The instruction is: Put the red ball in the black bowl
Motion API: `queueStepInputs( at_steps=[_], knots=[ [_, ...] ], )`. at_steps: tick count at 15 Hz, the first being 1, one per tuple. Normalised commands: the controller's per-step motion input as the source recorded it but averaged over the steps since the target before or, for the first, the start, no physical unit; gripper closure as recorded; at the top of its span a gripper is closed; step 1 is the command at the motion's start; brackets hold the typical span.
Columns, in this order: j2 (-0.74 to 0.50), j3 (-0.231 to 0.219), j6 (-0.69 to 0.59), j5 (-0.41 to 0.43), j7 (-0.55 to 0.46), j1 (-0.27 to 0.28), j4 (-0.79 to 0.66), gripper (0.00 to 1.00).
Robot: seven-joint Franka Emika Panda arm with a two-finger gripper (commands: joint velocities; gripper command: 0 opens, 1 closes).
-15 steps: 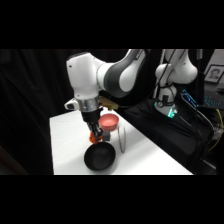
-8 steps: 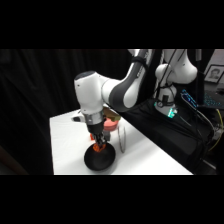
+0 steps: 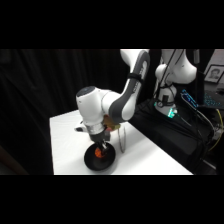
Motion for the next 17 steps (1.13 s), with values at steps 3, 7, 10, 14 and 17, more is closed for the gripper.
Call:
queueStepInputs(
  at_steps=[3, 7, 10, 14, 17],
  knots=[
    [-0.12, -0.089, -0.14, -0.181, 0.13, 0.112, 0.09, 0.09],
    [-0.36, -0.104, -0.27, -0.186, 0.20, 0.136, -0.06, 0.00],
    [-0.42, -0.062, -0.37, -0.143, 0.18, 0.100, -0.07, 0.00],
    [-0.35, -0.020, -0.39, -0.100, 0.13, 0.055, 0.00, 0.00],
    [-0.26, 0.013, -0.31, -0.069, 0.06, 0.017, 0.05, 0.00]
  ],
)
